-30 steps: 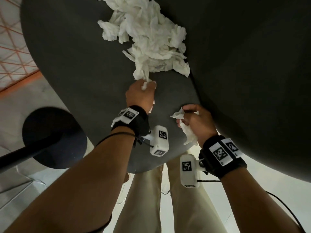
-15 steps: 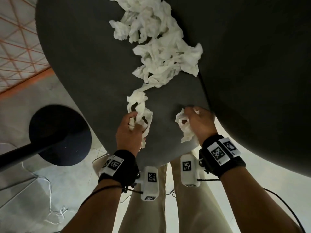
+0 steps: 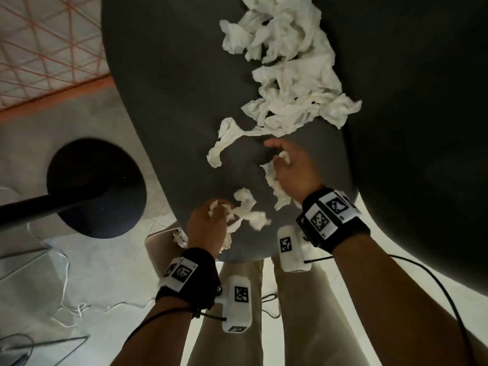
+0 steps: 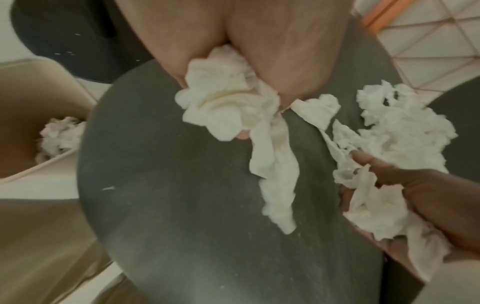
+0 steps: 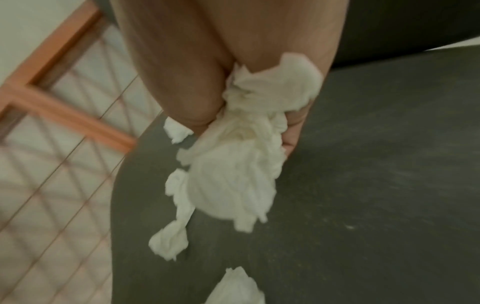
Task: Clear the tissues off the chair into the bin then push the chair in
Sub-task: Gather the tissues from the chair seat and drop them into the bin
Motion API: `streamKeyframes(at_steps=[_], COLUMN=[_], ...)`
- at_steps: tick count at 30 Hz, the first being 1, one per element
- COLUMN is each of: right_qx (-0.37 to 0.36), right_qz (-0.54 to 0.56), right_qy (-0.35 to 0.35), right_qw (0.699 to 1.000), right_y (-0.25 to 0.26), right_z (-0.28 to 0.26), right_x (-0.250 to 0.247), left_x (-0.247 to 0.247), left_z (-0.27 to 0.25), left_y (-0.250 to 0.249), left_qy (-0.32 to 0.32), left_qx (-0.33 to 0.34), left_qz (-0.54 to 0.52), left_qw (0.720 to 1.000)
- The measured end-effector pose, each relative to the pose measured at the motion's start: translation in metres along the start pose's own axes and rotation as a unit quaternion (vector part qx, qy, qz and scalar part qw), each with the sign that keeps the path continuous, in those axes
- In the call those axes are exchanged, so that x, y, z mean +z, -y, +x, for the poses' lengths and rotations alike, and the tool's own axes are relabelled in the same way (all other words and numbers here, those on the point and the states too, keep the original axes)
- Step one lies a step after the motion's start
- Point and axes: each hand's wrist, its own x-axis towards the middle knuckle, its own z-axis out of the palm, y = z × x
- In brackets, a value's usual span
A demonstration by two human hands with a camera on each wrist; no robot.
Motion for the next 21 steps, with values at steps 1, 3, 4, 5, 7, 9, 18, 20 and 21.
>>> streamKeyframes(at_steps=[1,3,4,5,7,9,18,20,21], right_qx=[-0.025,-0.068,-0.071,-0.066,-0.057,-0.056,-0.060,-0.039,-0.026], right_qz=[-0.026,-0.041,-0.040,-0.048,-0.064,-0.111,-0.332,-0.293,-0.266], right_qy=[0.014,0.026,0.035,0.046,0.063,0.060,0.093,0.108,0.109], right_qw=[0.999,0.996,0.996,0.996,0.994,0.990,0.937,0.949,0.957], right_y=[0.005,0.013,0.015,0.018,0.018,0.018,0.034,0.032,0.029], right_z=[0.003,0.010,0.013,0.014,0.020,0.029,0.055,0.049,0.046], right_x=[0.006,0.011,0.013,0.016,0.025,0.023,0.063,0.064,0.062], left_x=[-0.003,-0.007,-0.006,-0.005,-0.004,-0.002,-0.029,-0.032,-0.032], left_z=[0.002,0.000,-0.002,-0.002,0.001,0.001,0.004,0.011,0.011], left_y=[0.003,-0.002,-0.006,-0.007,-0.008,-0.001,0.038,0.041,0.038], left_qy=[-0.012,-0.025,-0.026,-0.022,-0.016,-0.016,-0.015,-0.002,-0.001], left_qx=[-0.009,-0.014,-0.008,0.002,0.004,-0.006,-0.079,-0.081,-0.084], left_qz=[-0.001,0.005,-0.002,0.000,0.027,0.043,-0.034,-0.034,-0.040], left_qw=[1.000,1.000,1.000,1.000,1.000,0.999,0.996,0.996,0.996])
